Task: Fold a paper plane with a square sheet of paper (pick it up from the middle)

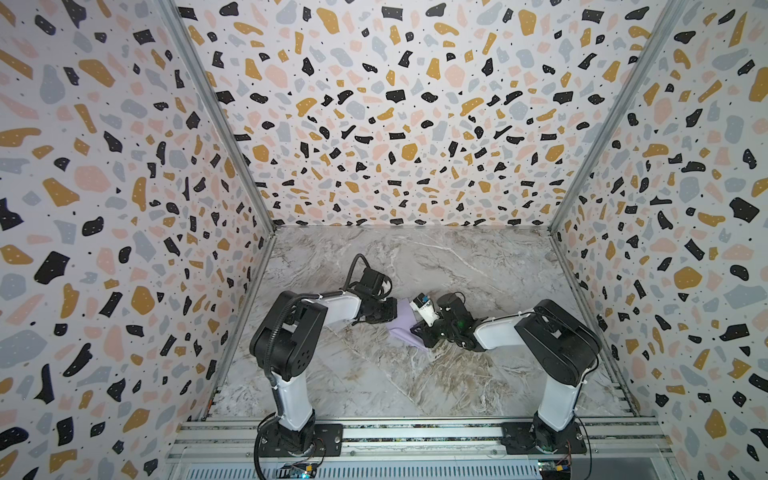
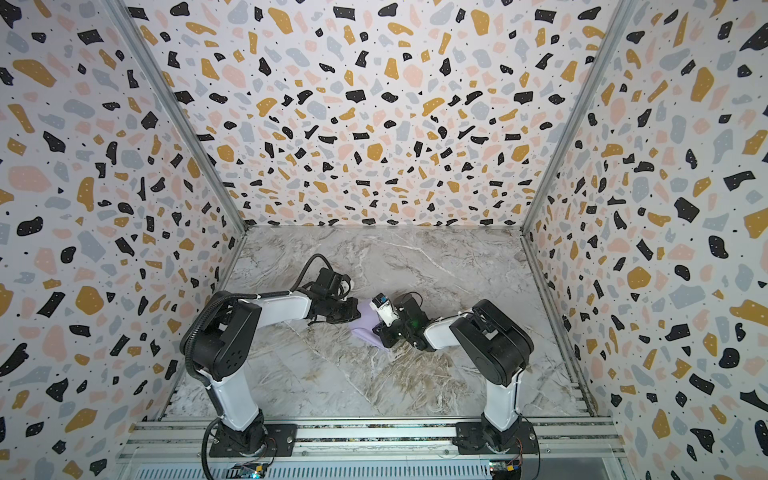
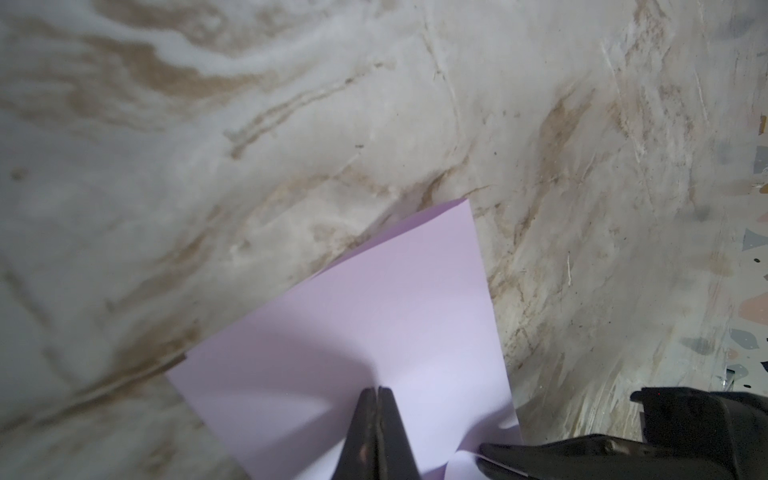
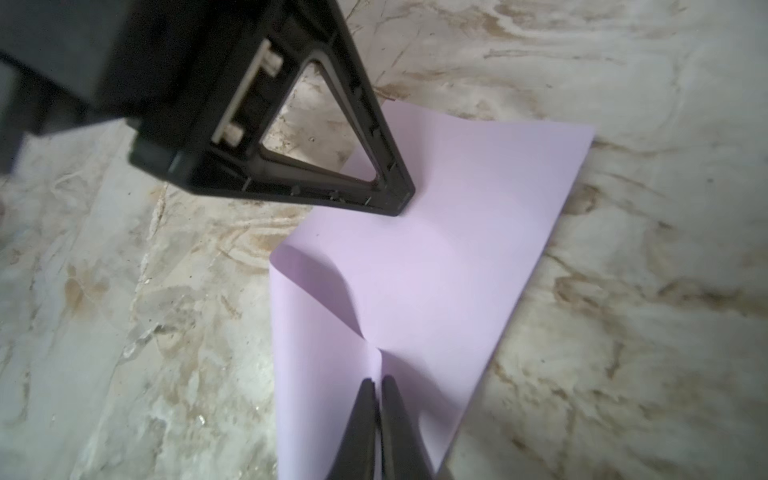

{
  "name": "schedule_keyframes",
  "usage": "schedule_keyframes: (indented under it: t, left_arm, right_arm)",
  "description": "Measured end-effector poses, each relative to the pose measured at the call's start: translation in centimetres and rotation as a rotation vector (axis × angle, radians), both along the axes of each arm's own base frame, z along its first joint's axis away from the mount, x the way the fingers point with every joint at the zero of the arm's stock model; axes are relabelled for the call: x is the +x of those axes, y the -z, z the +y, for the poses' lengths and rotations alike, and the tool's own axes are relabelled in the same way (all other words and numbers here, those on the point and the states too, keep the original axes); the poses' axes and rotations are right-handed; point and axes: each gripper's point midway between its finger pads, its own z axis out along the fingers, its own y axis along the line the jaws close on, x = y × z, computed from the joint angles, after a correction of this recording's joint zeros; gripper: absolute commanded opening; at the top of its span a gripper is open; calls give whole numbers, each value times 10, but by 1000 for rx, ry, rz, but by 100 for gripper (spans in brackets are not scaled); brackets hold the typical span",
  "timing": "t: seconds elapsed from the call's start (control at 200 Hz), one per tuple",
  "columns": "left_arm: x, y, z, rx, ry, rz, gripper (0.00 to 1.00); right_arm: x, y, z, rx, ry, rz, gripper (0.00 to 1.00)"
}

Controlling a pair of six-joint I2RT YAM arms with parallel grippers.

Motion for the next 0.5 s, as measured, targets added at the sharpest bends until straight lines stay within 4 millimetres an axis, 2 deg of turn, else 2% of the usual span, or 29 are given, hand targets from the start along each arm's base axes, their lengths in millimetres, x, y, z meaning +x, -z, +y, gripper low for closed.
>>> schedule_keyframes:
  t: [0.501]
  left_arm:
    - [0, 0, 0, 2, 2, -2, 0]
  right_arm:
    - [3, 0, -1, 0, 5, 0, 4]
